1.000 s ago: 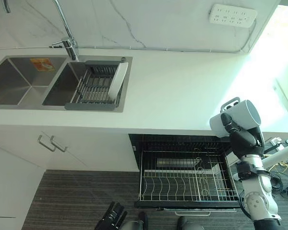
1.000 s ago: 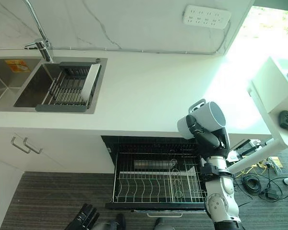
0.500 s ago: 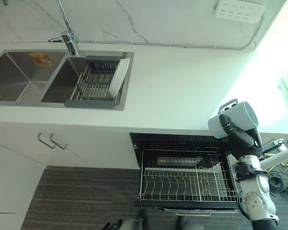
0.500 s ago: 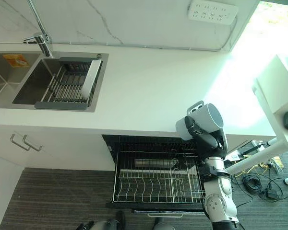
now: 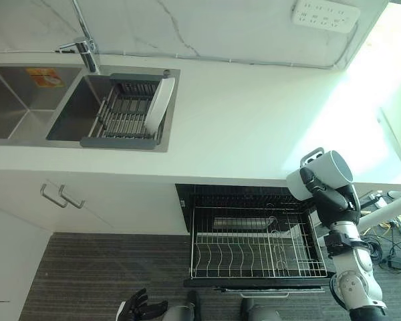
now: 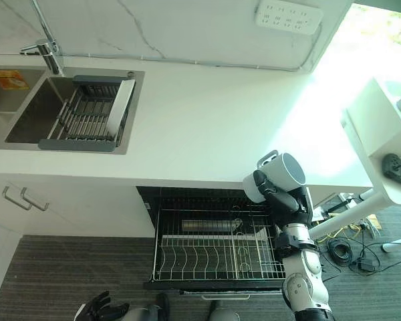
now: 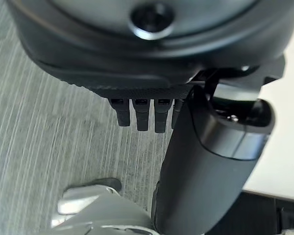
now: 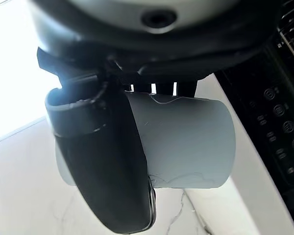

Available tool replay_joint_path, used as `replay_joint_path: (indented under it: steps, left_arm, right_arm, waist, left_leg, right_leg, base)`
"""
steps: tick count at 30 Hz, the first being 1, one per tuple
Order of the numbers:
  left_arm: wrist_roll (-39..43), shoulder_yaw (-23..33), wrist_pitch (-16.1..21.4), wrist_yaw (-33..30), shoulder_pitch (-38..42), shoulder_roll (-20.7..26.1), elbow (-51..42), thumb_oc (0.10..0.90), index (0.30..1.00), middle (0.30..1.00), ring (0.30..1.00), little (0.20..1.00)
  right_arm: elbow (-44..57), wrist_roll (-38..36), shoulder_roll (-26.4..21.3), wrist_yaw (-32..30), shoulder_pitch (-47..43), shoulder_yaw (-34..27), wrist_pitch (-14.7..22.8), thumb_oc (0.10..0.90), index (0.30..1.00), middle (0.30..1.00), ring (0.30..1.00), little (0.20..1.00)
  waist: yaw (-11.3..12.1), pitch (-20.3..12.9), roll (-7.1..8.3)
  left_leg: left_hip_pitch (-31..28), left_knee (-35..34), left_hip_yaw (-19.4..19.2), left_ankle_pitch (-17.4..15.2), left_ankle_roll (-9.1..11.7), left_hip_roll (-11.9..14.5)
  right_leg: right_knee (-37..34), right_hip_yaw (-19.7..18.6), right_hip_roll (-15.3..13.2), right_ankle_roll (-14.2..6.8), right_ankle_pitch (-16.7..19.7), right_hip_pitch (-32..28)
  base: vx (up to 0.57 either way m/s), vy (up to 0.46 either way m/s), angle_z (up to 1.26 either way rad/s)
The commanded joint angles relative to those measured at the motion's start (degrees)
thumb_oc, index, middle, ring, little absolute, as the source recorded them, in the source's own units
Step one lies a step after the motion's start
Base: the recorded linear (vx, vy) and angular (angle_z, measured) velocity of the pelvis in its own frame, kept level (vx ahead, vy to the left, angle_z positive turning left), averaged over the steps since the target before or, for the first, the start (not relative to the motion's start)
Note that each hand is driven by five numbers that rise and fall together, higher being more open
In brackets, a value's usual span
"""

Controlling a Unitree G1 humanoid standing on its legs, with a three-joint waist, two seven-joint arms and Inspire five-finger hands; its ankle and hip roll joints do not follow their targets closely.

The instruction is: Place the dishes in the dishwasher.

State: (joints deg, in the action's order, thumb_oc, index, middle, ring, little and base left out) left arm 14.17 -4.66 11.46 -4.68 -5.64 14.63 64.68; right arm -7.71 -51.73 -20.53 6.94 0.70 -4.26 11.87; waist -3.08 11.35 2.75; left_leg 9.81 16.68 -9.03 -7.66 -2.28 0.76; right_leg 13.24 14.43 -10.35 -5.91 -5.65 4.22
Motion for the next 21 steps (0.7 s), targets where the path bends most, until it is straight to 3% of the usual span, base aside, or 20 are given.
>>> replay_joint_path:
  steps: [1, 8, 14, 17, 21]
  left_arm:
    - [-4.08, -2.96, -0.56, -0.16, -2.5, -1.35, 1.37, 0.8, 0.9, 0.9, 0.9, 0.9]
    - [-9.54, -5.57, -2.8, 0.47, -0.16, -0.2, 1.39, 0.8, 0.9, 0.9, 0.9, 0.9]
    - [-10.03, -6.21, -3.21, 1.8, 1.14, 0.28, 1.12, 0.8, 0.9, 0.9, 0.9, 0.9]
    - [-10.06, -6.27, -2.57, 2.49, 1.67, 0.32, -0.01, 0.8, 0.9, 0.9, 0.9, 0.9]
    - [-9.25, -7.78, -5.25, 1.89, 2.23, 0.79, -0.85, 0.8, 0.9, 0.9, 0.9, 0.9]
  right_arm:
    - [5.68, 1.0, -2.31, 6.2, -2.72, -1.33, 4.38, 0.4, 0.3, 0.3, 0.3, 0.3]
    - [8.05, -0.33, -1.57, 13.41, 0.1, -0.3, 3.38, 0.4, 0.3, 0.3, 0.3, 0.3]
    - [5.76, 4.77, -1.8, 11.69, 2.32, 0.25, 0.69, 0.4, 0.3, 0.3, 0.3, 0.3]
    - [1.62, 8.9, -2.06, 11.2, 2.61, 0.98, 0.78, 0.4, 0.3, 0.3, 0.3, 0.3]
    - [-8.02, 14.27, -4.08, 7.26, -2.65, 3.32, -0.19, 0.4, 0.3, 0.3, 0.3, 0.3]
  waist:
    - [-0.44, -2.07, -1.48]
    - [-3.56, -1.68, -1.46]
    - [-5.66, -1.49, -1.11]
    - [-5.72, -1.2, -1.08]
    - [-3.44, -1.13, -0.98]
  left_leg:
    - [-4.48, 0.5, -2.92, -6.88, 3.11, 4.95]
    - [-5.51, 0.5, -5.22, -7.28, 2.79, 5.36]
    - [-6.36, 0.5, -6.45, -7.75, 2.51, 5.15]
    - [-6.87, 0.5, -6.51, -8.05, 2.47, 5.21]
    - [-6.62, 0.5, -5.1, -7.88, 2.76, 5.14]
  right_leg:
    - [3.95, -2.35, 1.32, -1.14, -6.01, 2.45]
    - [3.95, -4.86, 1.78, -1.72, -5.34, 3.49]
    - [3.95, -7.38, 2.51, -2.34, -4.67, 4.22]
    - [3.95, -7.45, 2.47, -2.52, -4.69, 3.84]
    - [3.95, -6.4, 2.05, -2.37, -4.95, 3.5]
  base:
    - [-0.03, -0.007, -0.07]
    - [-0.07, 0.003, -0.22]
    - [-0.06, 0.016, -0.37]
    - [-0.02, -0.001, -0.15]
    - [0.0, -0.033, 0.03]
